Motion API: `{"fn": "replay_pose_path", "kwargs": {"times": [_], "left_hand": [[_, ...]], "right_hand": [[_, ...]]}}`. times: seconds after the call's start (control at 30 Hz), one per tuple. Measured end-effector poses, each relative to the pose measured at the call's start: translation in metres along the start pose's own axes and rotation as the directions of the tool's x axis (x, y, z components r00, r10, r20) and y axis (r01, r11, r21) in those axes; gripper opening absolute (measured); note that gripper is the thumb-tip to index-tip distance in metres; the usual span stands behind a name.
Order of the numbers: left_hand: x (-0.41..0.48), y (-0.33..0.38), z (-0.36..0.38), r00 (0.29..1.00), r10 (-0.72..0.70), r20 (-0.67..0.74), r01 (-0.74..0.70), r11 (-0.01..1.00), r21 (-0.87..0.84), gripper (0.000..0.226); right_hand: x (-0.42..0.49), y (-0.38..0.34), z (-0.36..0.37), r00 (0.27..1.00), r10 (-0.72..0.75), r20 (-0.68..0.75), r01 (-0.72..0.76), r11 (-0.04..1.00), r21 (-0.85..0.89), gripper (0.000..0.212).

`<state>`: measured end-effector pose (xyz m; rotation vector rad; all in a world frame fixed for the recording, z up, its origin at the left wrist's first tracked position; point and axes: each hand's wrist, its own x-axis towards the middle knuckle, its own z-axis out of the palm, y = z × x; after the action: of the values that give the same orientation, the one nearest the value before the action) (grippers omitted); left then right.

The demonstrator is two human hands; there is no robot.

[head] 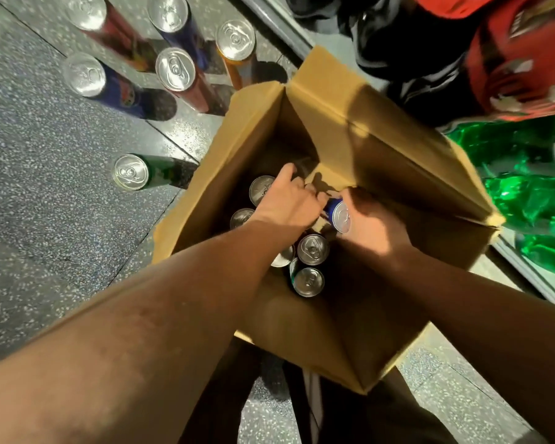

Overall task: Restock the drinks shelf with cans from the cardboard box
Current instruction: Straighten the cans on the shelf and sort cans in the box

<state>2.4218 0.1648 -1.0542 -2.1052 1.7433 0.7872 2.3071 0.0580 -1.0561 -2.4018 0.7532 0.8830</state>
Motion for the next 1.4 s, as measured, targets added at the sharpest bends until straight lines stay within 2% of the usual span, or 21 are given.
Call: {"fn": "replay_pose_path", "kwargs": {"times": [0.1,0.23,0.3,0.4,0.5,0.63,0.73,0.8,1.1,1.23,1.4], "left_hand": [[-0.022,0.0,-0.032,0.999,-0.019,-0.038,0.017,0.998,-0.054,0.04],[-0.057,0.004,-0.079,0.995,-0.078,-0.057,0.074,0.994,-0.075,0.056],[-0.076,0.003,-0.104,0.986,-0.141,-0.092,0.133,0.987,-0.09,0.059],[-0.106,-0.003,-0.144,0.964,-0.237,-0.121,0.209,0.955,-0.209,0.062],[-0.135,-0.013,-0.185,0.946,-0.291,-0.14,0.236,0.919,-0.317,0.061],[-0.174,-0.028,-0.235,0.891,-0.387,-0.237,0.242,0.847,-0.473,0.059],[-0.207,-0.035,-0.273,0.843,-0.438,-0.312,0.169,0.767,-0.619,0.061],[-0.221,-0.036,-0.296,0.842,-0.427,-0.328,0.12,0.742,-0.659,0.066],[-0.302,-0.044,-0.422,0.782,-0.464,-0.415,0.038,0.701,-0.712,0.068],[-0.338,-0.04,-0.475,0.768,-0.435,-0.471,-0.062,0.68,-0.731,0.061],[-0.381,-0.029,-0.54,0.708,-0.431,-0.56,-0.149,0.683,-0.715,0.072]], "right_hand": [[-0.024,-0.011,-0.036,0.997,0.077,0.001,-0.076,0.993,0.089,0.043],[-0.063,-0.029,-0.082,0.992,0.007,-0.128,0.006,0.994,0.105,0.038],[-0.083,-0.036,-0.107,0.984,-0.014,-0.177,0.023,0.999,0.048,0.038],[-0.114,-0.044,-0.145,0.962,-0.043,-0.269,0.073,0.992,0.104,0.04],[-0.145,-0.058,-0.181,0.961,0.022,-0.277,0.037,0.978,0.206,0.041],[-0.178,-0.082,-0.224,0.944,0.079,-0.319,0.022,0.953,0.301,0.047],[-0.207,-0.099,-0.256,0.918,0.119,-0.379,0.052,0.909,0.413,0.049],[-0.224,-0.108,-0.273,0.9,0.141,-0.413,0.082,0.875,0.477,0.047],[-0.301,-0.152,-0.366,0.79,0.293,-0.538,0.17,0.739,0.652,0.051],[-0.344,-0.166,-0.41,0.727,0.327,-0.603,0.237,0.705,0.669,0.045],[-0.399,-0.184,-0.466,0.682,0.352,-0.641,0.366,0.595,0.716,0.057]]}}
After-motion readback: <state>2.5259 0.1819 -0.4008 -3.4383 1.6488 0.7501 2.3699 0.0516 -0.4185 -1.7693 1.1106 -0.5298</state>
